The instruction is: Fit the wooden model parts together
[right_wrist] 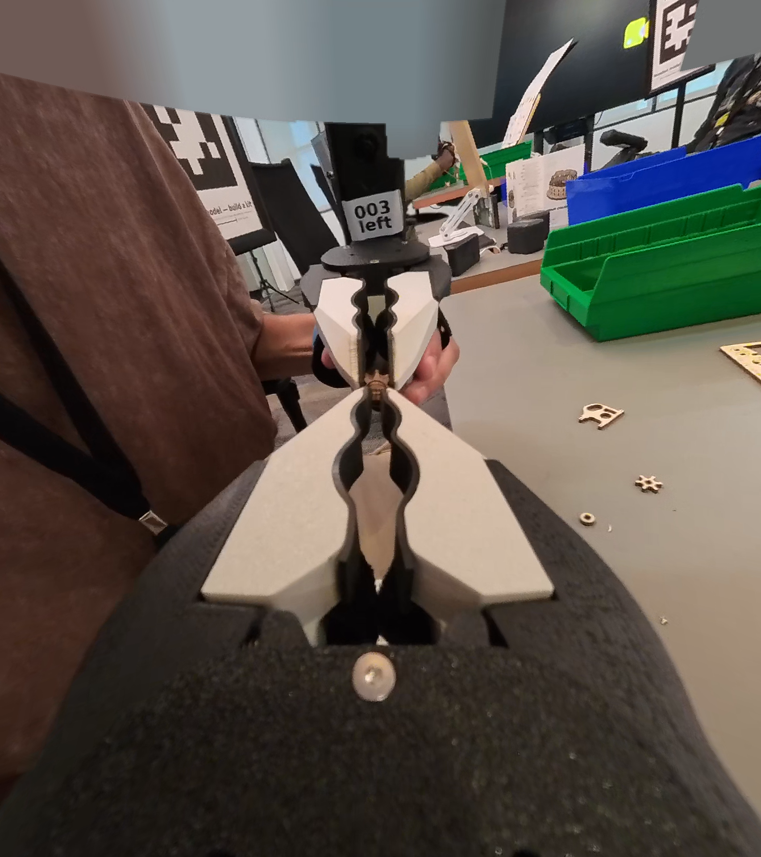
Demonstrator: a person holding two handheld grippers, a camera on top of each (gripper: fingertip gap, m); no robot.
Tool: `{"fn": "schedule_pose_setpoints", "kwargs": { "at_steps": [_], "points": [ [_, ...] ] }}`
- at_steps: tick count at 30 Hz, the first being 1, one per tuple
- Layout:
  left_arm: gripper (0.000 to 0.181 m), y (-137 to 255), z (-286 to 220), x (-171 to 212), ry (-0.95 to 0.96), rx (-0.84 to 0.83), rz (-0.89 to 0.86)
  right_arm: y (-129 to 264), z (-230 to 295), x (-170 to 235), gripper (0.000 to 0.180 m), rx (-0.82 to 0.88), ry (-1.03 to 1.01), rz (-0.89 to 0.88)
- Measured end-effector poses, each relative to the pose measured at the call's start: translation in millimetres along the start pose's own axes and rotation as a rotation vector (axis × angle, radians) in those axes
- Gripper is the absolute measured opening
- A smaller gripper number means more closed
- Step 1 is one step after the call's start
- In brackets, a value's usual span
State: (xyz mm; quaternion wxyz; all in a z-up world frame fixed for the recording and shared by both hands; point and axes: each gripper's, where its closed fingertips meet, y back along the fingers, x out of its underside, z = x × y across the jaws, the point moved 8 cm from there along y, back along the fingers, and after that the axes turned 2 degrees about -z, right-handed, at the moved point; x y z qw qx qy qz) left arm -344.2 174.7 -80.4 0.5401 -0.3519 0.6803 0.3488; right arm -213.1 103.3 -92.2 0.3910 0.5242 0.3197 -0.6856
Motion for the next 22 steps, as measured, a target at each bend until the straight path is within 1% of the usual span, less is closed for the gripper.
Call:
{"fn": "schedule_pose_setpoints", "kwargs": {
  "at_steps": [4,6,7,11,15,17,22],
  "points": [
    [0.008,0.5,2.3,0.0,0.016,-0.011,-0.009,-0.2,0.9,0.5,0.004,0.053,0.084,0.018],
    [0.008,1.2,7.1,-0.2,0.070,-0.027,-0.028,-0.8,1.7,3.3,0.015,0.121,0.202,0.103],
    [0.008,1.1,10.6,0.7,0.109,-0.039,-0.030,-1.1,2.9,2.6,0.016,0.171,0.269,0.132],
    [0.008,0.3,20.6,5.7,0.251,-0.052,-0.051,-6.3,10.2,0.2,0.010,0.363,0.545,0.251],
    [0.008,-1.0,23.8,8.5,0.323,-0.048,-0.051,-11.9,13.2,3.1,0.008,0.526,0.786,0.336],
    [0.008,-2.1,24.6,10.4,0.328,-0.058,-0.032,-13.1,15.3,2.6,0.007,0.544,0.831,0.344],
    [0.008,-3.7,24.5,12.0,0.335,-0.060,-0.011,-13.8,13.0,7.3,0.004,0.539,0.848,0.401]
  ]
}}
